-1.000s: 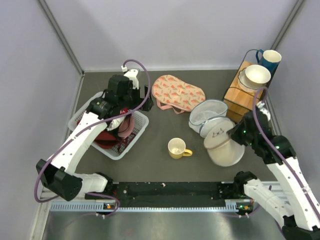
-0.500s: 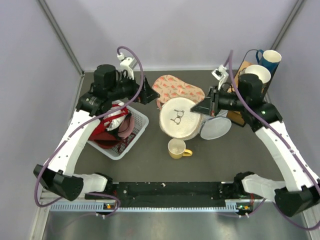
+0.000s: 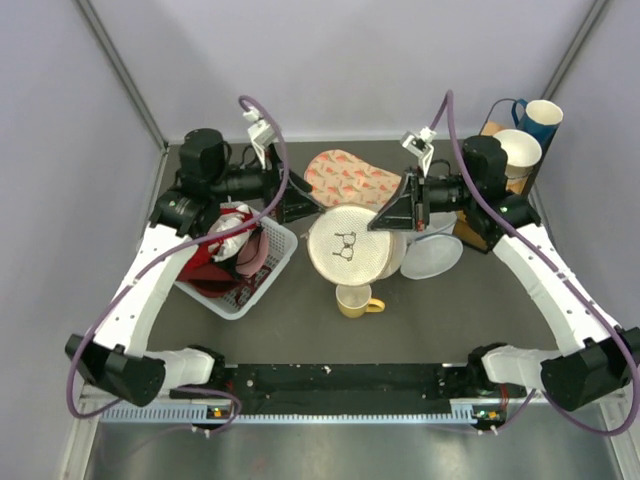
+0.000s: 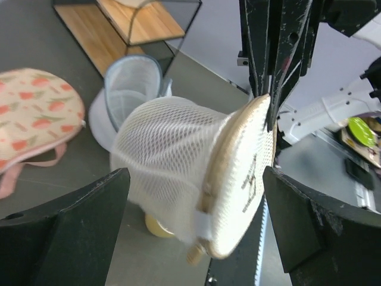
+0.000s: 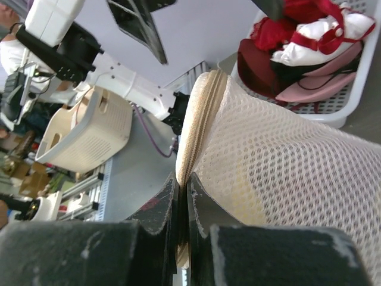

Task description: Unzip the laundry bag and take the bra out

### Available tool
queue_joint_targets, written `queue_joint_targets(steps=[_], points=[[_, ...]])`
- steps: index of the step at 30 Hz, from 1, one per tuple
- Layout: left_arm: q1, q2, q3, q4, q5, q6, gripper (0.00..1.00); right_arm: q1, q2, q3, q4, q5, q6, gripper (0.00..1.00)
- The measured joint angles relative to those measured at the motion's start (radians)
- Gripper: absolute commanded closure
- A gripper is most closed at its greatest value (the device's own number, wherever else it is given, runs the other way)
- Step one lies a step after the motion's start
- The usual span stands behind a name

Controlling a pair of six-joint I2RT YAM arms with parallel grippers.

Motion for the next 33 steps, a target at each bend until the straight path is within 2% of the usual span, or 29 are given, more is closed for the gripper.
queue_joint_targets(steps=[3,4,5,6,8,11,13,15,17,18,23,27,30,33], points=[[-0.023,0.071,-0.002,0.004,0.046,-0.009,0.01,0.004,0.031,0.0,0.007,-0.037,0.0,1.0],[-0.031,0.089,-0.002,0.004,0.053,-0.011,0.08,0.004,0.043,0.0,0.008,-0.051,0.0,1.0],[-0.04,0.105,-0.004,0.004,0.061,-0.014,0.21,0.004,0.053,0.0,0.008,-0.062,0.0,1.0],[-0.051,0.121,-0.006,0.003,0.072,-0.019,0.44,0.005,0.063,0.0,0.008,-0.07,0.0,1.0],[-0.066,0.136,-0.007,0.003,0.09,-0.032,1.0,0.007,0.08,0.0,0.008,-0.081,0.0,1.0],[-0.087,0.142,-0.006,0.007,0.121,-0.033,1.0,0.007,0.123,0.005,0.005,-0.082,0.0,1.0],[-0.087,0.142,-0.004,0.007,0.111,-0.036,1.0,0.001,0.156,0.016,-0.002,-0.078,0.003,0.49],[-0.082,0.148,-0.003,0.005,0.067,-0.048,1.0,-0.009,0.196,0.055,-0.009,-0.053,0.027,0.14],[-0.082,0.158,0.004,-0.002,0.008,-0.058,1.0,-0.021,0.229,0.095,-0.008,-0.017,0.061,0.08],[-0.081,0.164,0.011,-0.009,-0.032,-0.072,1.0,-0.029,0.237,0.108,-0.006,0.006,0.071,0.01],[-0.061,0.18,0.06,-0.036,-0.307,-0.171,1.0,-0.1,0.191,0.116,-0.059,0.286,0.089,0.01],[-0.05,0.157,0.051,-0.002,-0.539,-0.334,1.0,-0.114,0.087,0.057,-0.084,0.52,0.119,0.01],[-0.05,0.113,0.003,0.01,-0.685,-0.466,1.0,-0.106,-0.006,-0.077,-0.024,0.622,0.216,0.01],[-0.049,0.08,-0.039,0.01,-0.806,-0.587,1.0,-0.063,-0.024,-0.2,0.063,0.678,0.326,0.01]])
